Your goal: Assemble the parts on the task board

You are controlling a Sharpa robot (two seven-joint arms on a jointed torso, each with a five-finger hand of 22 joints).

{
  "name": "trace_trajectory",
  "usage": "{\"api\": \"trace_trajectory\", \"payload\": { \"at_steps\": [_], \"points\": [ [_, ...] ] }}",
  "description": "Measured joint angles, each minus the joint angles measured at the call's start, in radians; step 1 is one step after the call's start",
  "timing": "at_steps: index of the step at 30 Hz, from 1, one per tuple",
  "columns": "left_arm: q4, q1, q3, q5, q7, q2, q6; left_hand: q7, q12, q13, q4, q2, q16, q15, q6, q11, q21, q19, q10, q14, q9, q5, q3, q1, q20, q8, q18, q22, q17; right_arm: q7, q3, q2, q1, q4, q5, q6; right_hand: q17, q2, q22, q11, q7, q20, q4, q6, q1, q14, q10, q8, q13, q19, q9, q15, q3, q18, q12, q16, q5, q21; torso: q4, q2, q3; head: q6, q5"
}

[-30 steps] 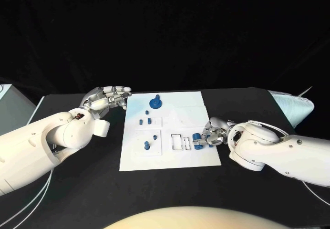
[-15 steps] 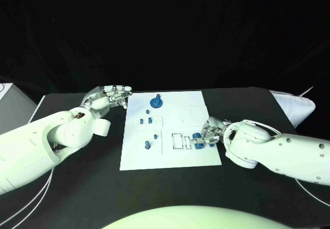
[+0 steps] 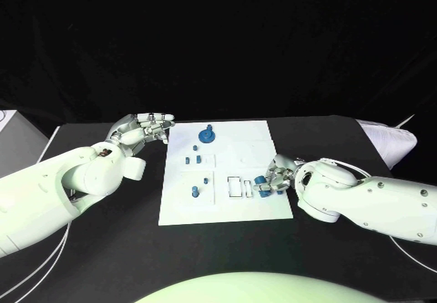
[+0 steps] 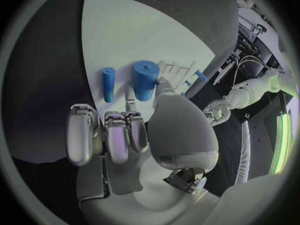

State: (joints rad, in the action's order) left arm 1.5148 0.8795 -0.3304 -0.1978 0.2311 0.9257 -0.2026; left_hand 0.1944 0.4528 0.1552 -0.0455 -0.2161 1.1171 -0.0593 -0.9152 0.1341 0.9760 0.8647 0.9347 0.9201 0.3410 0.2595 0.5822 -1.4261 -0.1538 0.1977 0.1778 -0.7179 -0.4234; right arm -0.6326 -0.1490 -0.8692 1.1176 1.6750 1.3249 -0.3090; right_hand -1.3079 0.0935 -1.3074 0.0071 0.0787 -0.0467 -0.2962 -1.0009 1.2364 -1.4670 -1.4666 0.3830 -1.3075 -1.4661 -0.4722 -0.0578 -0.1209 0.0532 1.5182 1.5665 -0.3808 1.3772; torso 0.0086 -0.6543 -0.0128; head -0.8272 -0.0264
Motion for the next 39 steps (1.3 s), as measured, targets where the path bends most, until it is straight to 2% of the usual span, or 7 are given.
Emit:
{"api": "trace_trajectory", "payload": {
  "at_steps": [4,8,17,23,31,37,39],
  "points": [
    [0.000,0.000,0.000,0.000,-0.001,0.000,0.000,0.000,0.000,0.000,0.000,0.000,0.000,0.000,0.000,0.000,0.000,0.000,0.000,0.000,0.000,0.000,0.000,0.000,0.000,0.000,0.000,0.000,0.000,0.000,-0.002,-0.009,-0.003,0.015,-0.022,-0.025,0.000,-0.012,0.000,-0.006,-0.005,0.007,0.006,-0.007,0.012,0.002,0.002,0.002,0.000,0.000,0.004,-0.005,0.009,0.000,0.000,0.000,-0.055,0.007,0.0001,0.000,-0.0001,0.001,0.001],
    [0.000,0.000,0.000,0.000,-0.001,0.001,0.000,0.000,0.000,0.000,0.000,0.000,0.000,0.000,0.000,0.000,0.000,0.000,0.000,0.000,0.000,0.000,0.000,0.000,0.000,0.000,0.000,0.000,0.000,0.000,-0.003,-0.016,-0.003,0.033,-0.062,-0.053,0.000,-0.018,0.000,-0.009,-0.005,0.007,0.003,-0.008,0.018,-0.001,-0.001,0.004,0.000,0.000,0.007,-0.009,0.017,0.000,0.000,0.000,-0.086,0.007,0.0001,-0.001,-0.0005,0.001,0.002],
    [0.001,0.000,0.000,0.000,-0.002,0.002,0.001,0.000,0.000,0.000,0.000,0.000,0.000,0.000,0.000,0.000,0.000,0.000,0.000,0.000,-0.001,0.000,0.000,0.000,0.000,0.000,0.000,0.000,0.000,0.003,0.007,-0.027,0.025,0.078,-0.144,-0.108,0.000,-0.025,-0.001,-0.009,-0.005,0.007,0.005,-0.008,0.025,-0.001,-0.002,0.004,0.000,0.000,0.007,-0.009,0.020,0.000,0.000,0.000,-0.090,0.011,-0.0005,-0.001,-0.0006,0.002,0.003],
    [0.001,0.000,0.000,0.000,-0.003,0.001,0.001,0.000,0.000,0.000,0.000,0.000,0.000,0.000,0.000,0.004,0.000,0.000,-0.004,0.000,-0.001,0.000,0.000,0.000,0.000,0.000,0.000,0.001,0.001,0.008,0.008,-0.004,0.033,0.095,-0.187,-0.128,0.000,-0.025,-0.001,-0.009,-0.001,0.007,0.005,-0.011,0.025,-0.001,-0.002,0.004,0.000,0.000,0.006,-0.009,0.020,0.000,0.000,0.000,-0.090,0.011,-0.0004,-0.001,-0.0001,0.003,0.004],
    [0.003,0.000,0.000,0.000,-0.004,0.000,0.004,0.000,0.000,-0.001,0.000,0.000,0.000,0.000,0.000,0.004,0.000,0.000,-0.004,0.000,-0.001,0.000,0.000,0.000,0.000,0.000,0.000,0.001,0.001,0.009,0.005,0.053,0.035,0.066,-0.222,-0.123,0.000,-0.025,-0.001,-0.009,-0.001,0.007,0.005,-0.011,0.024,-0.001,-0.002,0.001,-0.001,0.000,0.006,-0.009,0.020,0.000,0.000,0.000,-0.089,0.011,0.0004,-0.001,-0.0004,0.000,0.004],
    [0.005,0.000,0.000,0.000,-0.006,0.000,0.007,0.000,0.000,-0.001,0.000,0.000,0.000,0.000,0.000,0.004,0.000,0.000,-0.004,0.000,-0.001,0.000,0.000,0.000,0.000,0.000,0.000,0.001,0.001,0.006,0.001,0.085,0.031,0.033,-0.231,-0.111,0.000,-0.033,-0.001,-0.009,-0.001,0.007,0.005,-0.011,0.011,-0.001,-0.002,-0.002,-0.001,0.000,0.007,-0.009,0.019,0.000,0.000,0.000,-0.081,0.011,0.0006,-0.002,-0.0006,-0.002,0.008],
    [0.006,0.000,0.000,0.000,-0.006,0.000,0.008,0.000,0.000,-0.001,0.000,0.000,0.000,0.000,0.000,0.004,0.000,0.000,-0.004,0.000,-0.001,0.000,0.000,0.000,0.000,0.000,0.000,0.001,0.001,0.006,0.000,0.094,0.030,0.025,-0.232,-0.108,0.000,-0.029,0.000,-0.009,-0.001,0.007,0.005,-0.011,0.007,-0.001,-0.002,-0.002,-0.001,0.000,0.009,-0.009,0.019,0.000,0.000,0.000,-0.080,0.011,0.0005,-0.002,-0.0006,-0.002,0.009]
  ]
}}
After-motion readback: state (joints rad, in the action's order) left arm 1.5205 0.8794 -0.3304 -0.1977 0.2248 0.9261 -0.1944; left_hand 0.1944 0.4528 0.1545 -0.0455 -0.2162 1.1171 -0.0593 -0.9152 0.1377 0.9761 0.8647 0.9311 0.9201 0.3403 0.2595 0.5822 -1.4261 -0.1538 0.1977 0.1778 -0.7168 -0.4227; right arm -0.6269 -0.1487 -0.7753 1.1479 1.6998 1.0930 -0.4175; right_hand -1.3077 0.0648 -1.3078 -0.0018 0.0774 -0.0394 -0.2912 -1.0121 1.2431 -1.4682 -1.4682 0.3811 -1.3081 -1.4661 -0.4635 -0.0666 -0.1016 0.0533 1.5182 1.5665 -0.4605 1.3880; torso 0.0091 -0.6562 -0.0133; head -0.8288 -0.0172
